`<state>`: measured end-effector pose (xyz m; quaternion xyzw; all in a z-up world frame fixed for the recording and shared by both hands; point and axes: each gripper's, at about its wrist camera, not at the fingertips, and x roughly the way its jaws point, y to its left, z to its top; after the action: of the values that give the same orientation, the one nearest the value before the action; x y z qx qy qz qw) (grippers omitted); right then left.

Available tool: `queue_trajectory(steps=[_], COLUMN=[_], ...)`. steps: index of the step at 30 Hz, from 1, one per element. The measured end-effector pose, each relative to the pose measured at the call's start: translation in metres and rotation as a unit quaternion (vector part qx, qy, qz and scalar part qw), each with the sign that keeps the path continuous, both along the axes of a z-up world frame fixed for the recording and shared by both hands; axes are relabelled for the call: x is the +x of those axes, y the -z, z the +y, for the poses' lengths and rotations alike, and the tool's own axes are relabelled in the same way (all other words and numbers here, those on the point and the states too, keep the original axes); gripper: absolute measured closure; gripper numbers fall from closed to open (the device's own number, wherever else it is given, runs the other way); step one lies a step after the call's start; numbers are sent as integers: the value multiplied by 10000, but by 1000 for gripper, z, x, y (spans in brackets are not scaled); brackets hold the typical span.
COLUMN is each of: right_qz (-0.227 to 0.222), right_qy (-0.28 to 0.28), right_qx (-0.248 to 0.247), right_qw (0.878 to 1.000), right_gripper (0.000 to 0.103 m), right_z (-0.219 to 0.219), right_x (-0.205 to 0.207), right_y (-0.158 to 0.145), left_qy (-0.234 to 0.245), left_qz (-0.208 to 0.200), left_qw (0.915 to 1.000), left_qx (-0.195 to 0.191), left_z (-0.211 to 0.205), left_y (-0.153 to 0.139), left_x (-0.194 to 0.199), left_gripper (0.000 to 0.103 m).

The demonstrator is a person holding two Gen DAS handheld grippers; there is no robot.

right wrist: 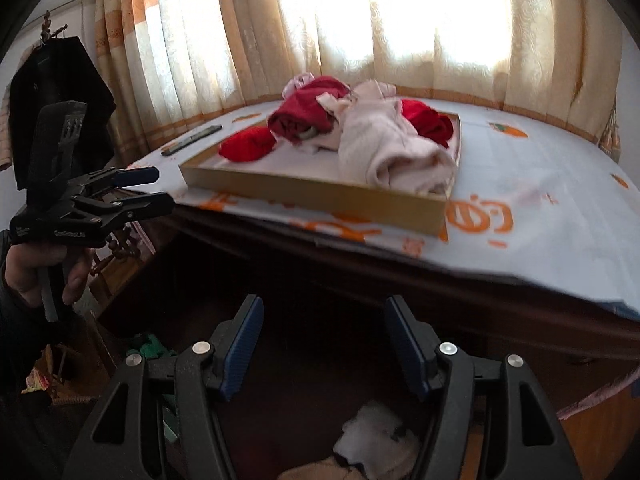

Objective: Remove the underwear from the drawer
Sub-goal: 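Move both tools down into the open drawer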

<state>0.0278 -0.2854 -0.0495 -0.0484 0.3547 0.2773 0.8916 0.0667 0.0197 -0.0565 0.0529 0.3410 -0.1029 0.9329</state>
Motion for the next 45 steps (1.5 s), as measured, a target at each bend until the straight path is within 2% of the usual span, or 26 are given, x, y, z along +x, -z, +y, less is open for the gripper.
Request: queue_trajectory(steps=[10,21,28,39,44,45], right_qz=[371,793,1130,1540,1578,1585], right_qy=[114,-89,-214,-172,-194,-210], right_qx=[-365,-850,-1305,-1743,-1992,-2015], right_qw=[9986,9932,9847,9724,9670,9664], right_gripper=[38,38,38,38,42,51], right_z=[-21,-21,-12,-6,1,2], right_x=[-8,-14,-9,5,10,11], right_y=[24,49,65,82,88,88], left_qy=[76,147,376,370,432,450], left_qz=[450,801,1060,1279,1374,1393], left_qw=[9989,9965,9926,9902,9884,9879], left_qx=[133,204,452,432,489,508], left_z=[2,5,-6,-6,-9,-9], left_y=[33,60,76,86,88,88], left_x=[-26,-41,-48,-48,-48,-49], left_gripper=[4,4,4,4,4,4])
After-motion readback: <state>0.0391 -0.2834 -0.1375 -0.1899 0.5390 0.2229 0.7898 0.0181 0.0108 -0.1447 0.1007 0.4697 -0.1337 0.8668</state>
